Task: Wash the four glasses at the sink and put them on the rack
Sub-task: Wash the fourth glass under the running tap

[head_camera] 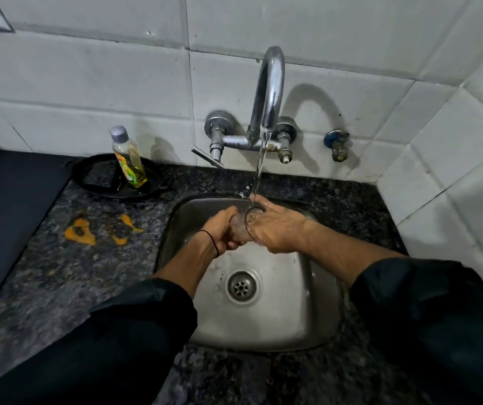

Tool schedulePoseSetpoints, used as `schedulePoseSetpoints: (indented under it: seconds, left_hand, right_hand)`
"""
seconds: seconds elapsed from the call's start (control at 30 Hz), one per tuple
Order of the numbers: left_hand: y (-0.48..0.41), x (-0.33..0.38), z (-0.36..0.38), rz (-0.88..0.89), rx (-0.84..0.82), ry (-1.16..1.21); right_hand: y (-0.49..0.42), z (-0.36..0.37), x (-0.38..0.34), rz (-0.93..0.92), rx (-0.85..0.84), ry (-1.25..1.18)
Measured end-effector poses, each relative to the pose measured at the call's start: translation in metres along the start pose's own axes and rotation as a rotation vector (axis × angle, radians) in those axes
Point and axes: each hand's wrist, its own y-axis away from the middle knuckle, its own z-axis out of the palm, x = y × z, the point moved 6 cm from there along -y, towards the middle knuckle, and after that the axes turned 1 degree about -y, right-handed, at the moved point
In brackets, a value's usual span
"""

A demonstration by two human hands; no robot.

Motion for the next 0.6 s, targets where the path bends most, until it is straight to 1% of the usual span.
schedulePoseSetpoints:
  seconds: [0.03, 0.07, 0.1, 0.13, 0.17, 0.2, 0.23, 0.27, 0.33, 0.37, 0.4, 0.43, 0.47, 0.5, 0.53, 0.57, 0.6]
  left_hand:
    - [0.001, 0.002, 0.001, -0.004, 0.021, -0.022]
    - [-0.002, 0.001, -0.002, -0.006, 0.046, -0.014]
    - [-0.003, 0.001, -0.004, 0.001, 0.068, 0.027]
    - [-0.004, 0.002, -0.005, 0.008, 0.078, 0.090]
    - [-0.004, 0.002, -0.007, 0.015, 0.104, 0.157]
    - [-0.005, 0.004, -0.008, 0.028, 0.130, 0.201]
    - [-0.003, 0.008, -0.006, 0.075, 0.167, 0.181]
    - [0.001, 0.012, -0.004, 0.153, 0.212, 0.091]
    - [0.015, 0.022, 0.008, 0.372, 0.284, -0.232]
    - [0.025, 0.026, 0.017, 0.501, 0.299, -0.395]
    - [0.034, 0.029, 0.023, 0.648, 0.293, -0.529]
    - [0.046, 0.034, 0.029, 0.813, 0.268, -0.640]
    - [0.056, 0.040, 0.034, 0.966, 0.214, -0.729]
    - [0.063, 0.045, 0.039, 1.080, 0.141, -0.808]
    - [0.066, 0.049, 0.044, 1.154, 0.068, -0.879]
    - [0.069, 0.055, 0.047, 1.190, 0.017, -0.932]
    - [0.065, 0.058, 0.047, 1.179, 0.011, -0.961]
  right_hand:
    - [-0.003, 0.003, 0.004, 0.044, -0.015, -0.053]
    - [-0.007, 0.006, 0.005, 0.101, -0.017, -0.195]
    - [-0.009, 0.005, 0.003, 0.162, 0.012, -0.413]
    - [-0.010, 0.005, 0.002, 0.254, 0.092, -0.712]
    - [-0.010, 0.008, 0.000, 0.356, 0.191, -1.078]
    - [-0.008, 0.010, -0.002, 0.455, 0.371, -1.420]
    - [-0.003, 0.013, -0.003, 0.594, 0.600, -1.664]
    - [0.001, 0.022, -0.005, 0.798, 0.807, -1.814]
    - [0.009, 0.045, -0.016, 1.273, 1.084, -2.088]
    - [0.011, 0.057, -0.021, 1.483, 1.175, -2.275]
    - [0.005, 0.064, -0.024, 1.549, 1.208, -2.521]
    - [-0.005, 0.068, -0.025, 1.465, 1.166, -2.774]
    - [-0.012, 0.065, -0.024, 1.313, 1.090, -2.924]
    - [-0.015, 0.061, -0.022, 1.177, 1.015, -2.964]
    - [-0.016, 0.061, -0.018, 1.101, 0.973, -2.951]
    - [-0.015, 0.059, -0.016, 1.068, 0.910, -2.918]
    - [-0.014, 0.056, -0.015, 1.026, 0.872, -2.937]
